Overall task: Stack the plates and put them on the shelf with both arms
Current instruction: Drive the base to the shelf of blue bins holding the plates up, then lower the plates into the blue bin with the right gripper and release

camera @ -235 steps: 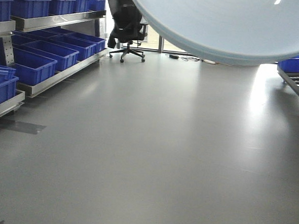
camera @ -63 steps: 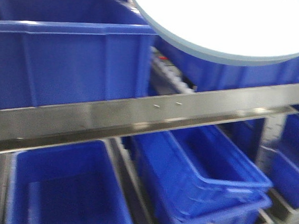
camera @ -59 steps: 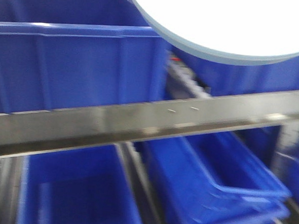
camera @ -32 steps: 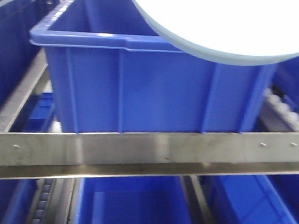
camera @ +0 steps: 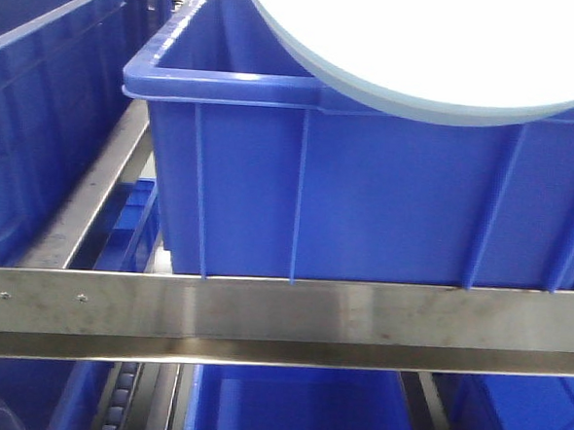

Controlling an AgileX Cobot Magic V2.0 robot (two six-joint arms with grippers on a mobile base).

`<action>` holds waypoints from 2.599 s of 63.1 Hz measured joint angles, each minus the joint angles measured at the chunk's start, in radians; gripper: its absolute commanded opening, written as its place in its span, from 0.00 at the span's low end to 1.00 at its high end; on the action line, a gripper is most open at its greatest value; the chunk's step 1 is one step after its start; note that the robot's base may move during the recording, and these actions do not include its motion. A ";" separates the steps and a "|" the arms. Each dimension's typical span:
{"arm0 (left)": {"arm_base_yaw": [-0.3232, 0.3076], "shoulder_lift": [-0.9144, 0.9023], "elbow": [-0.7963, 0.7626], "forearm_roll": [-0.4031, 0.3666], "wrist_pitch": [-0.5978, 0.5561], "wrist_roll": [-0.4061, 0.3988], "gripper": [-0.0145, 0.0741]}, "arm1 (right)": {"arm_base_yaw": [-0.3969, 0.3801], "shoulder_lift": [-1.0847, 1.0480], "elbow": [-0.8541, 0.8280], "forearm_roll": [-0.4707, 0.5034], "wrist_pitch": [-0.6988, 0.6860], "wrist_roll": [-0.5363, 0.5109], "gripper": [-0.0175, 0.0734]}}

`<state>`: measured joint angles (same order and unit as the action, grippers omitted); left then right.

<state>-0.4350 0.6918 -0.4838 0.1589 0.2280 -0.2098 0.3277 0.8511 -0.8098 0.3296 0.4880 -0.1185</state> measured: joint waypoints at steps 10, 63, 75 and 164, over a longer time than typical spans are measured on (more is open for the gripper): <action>0.000 0.000 0.000 0.000 0.000 0.000 0.26 | 0.000 0.000 0.000 0.000 0.000 0.000 0.25; 0.000 0.000 0.000 0.000 0.000 0.000 0.26 | 0.000 0.000 0.000 0.000 0.000 0.000 0.25; 0.000 0.000 0.000 0.000 0.000 0.000 0.26 | 0.000 0.000 -0.016 0.000 0.000 0.000 0.25; 0.000 0.000 0.000 0.000 0.000 0.000 0.26 | -0.106 0.866 -0.582 -0.085 0.086 -0.002 0.44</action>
<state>-0.4350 0.6918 -0.4838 0.1589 0.2280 -0.2098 0.2214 1.7174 -1.3914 0.2445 0.5735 -0.1209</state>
